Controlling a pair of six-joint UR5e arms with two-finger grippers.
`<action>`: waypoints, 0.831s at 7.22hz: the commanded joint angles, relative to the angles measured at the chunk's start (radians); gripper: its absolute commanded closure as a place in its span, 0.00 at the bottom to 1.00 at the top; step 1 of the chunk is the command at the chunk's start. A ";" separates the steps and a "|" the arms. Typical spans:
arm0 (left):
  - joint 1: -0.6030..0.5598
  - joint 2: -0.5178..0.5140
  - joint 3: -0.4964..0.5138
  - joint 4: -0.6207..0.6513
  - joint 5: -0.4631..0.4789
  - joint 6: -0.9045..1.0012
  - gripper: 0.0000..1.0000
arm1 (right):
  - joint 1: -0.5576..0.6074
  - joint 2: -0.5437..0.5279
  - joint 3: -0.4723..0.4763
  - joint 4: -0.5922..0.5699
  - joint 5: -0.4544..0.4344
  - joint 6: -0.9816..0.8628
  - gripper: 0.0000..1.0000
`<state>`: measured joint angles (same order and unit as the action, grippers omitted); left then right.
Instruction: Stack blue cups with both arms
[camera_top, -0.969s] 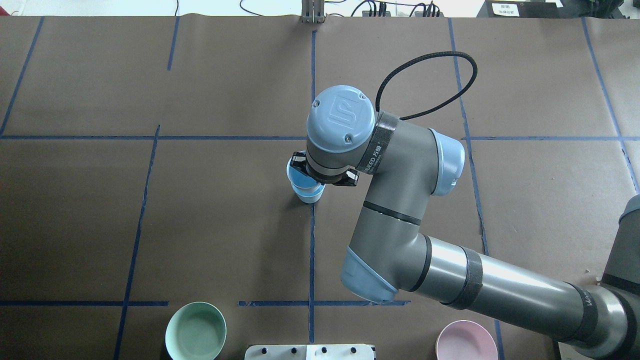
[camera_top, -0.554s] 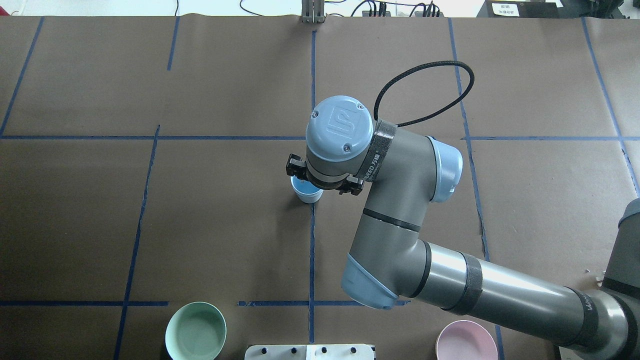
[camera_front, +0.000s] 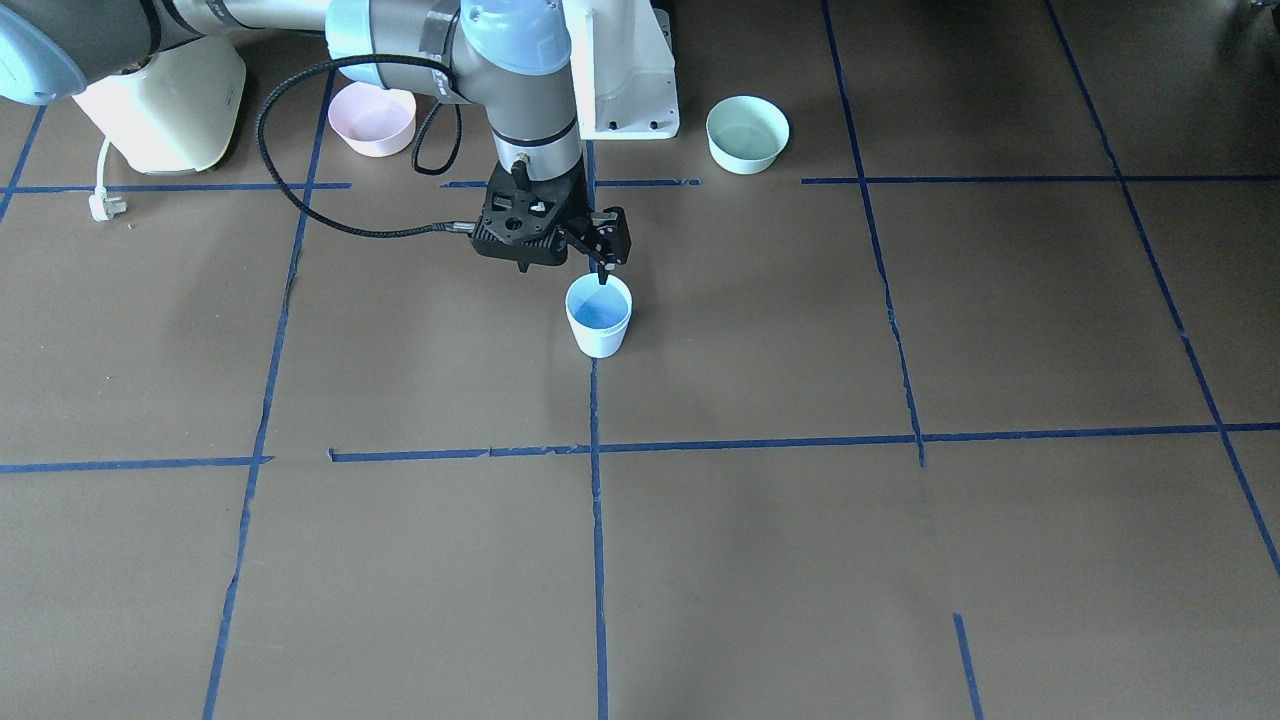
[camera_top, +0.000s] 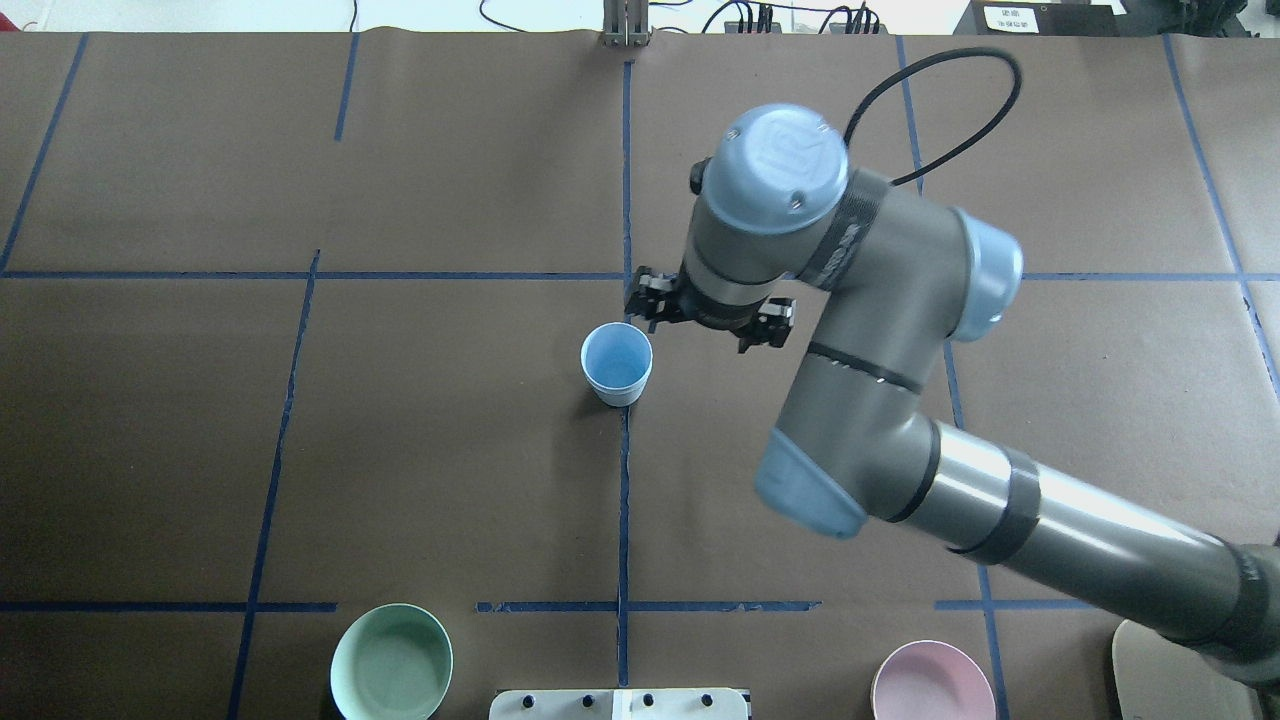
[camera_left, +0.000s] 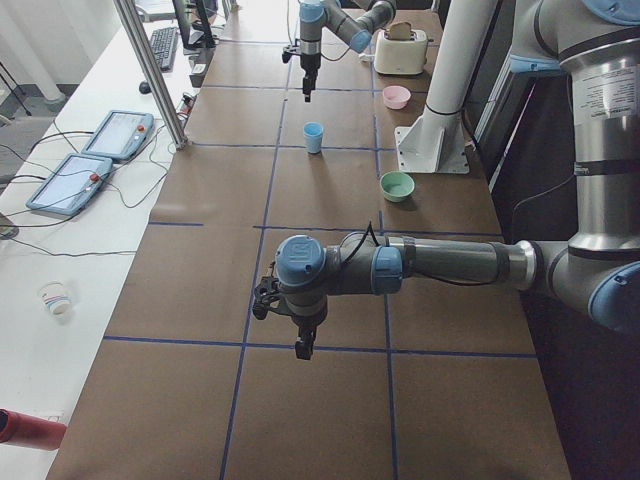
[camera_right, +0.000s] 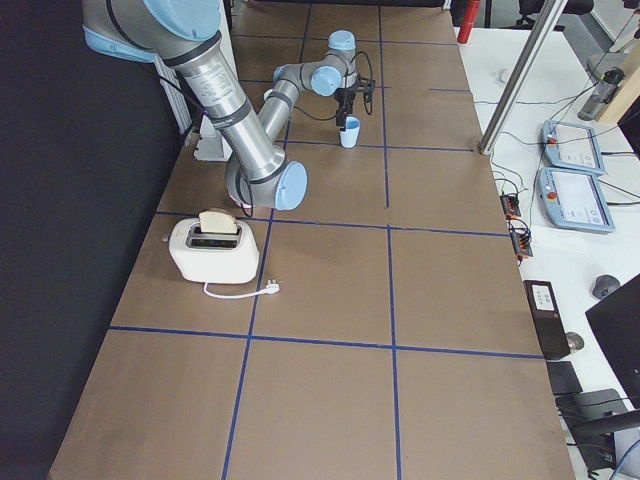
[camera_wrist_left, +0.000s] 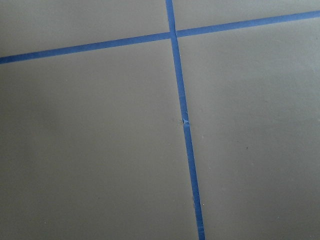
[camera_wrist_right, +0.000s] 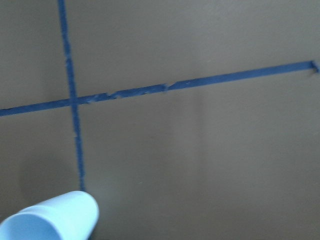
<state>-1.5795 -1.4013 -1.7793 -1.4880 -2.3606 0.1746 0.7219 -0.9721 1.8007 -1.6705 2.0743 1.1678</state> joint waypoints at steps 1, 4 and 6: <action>0.006 -0.001 0.000 0.000 0.001 -0.009 0.00 | 0.227 -0.251 0.089 -0.003 0.180 -0.422 0.00; 0.006 -0.005 0.001 -0.003 -0.002 0.000 0.00 | 0.555 -0.638 0.134 0.002 0.280 -1.089 0.00; 0.006 -0.005 -0.002 -0.002 -0.009 -0.004 0.00 | 0.696 -0.773 0.131 -0.005 0.282 -1.314 0.00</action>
<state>-1.5739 -1.4071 -1.7794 -1.4904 -2.3649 0.1724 1.3309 -1.6590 1.9328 -1.6725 2.3517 -0.0020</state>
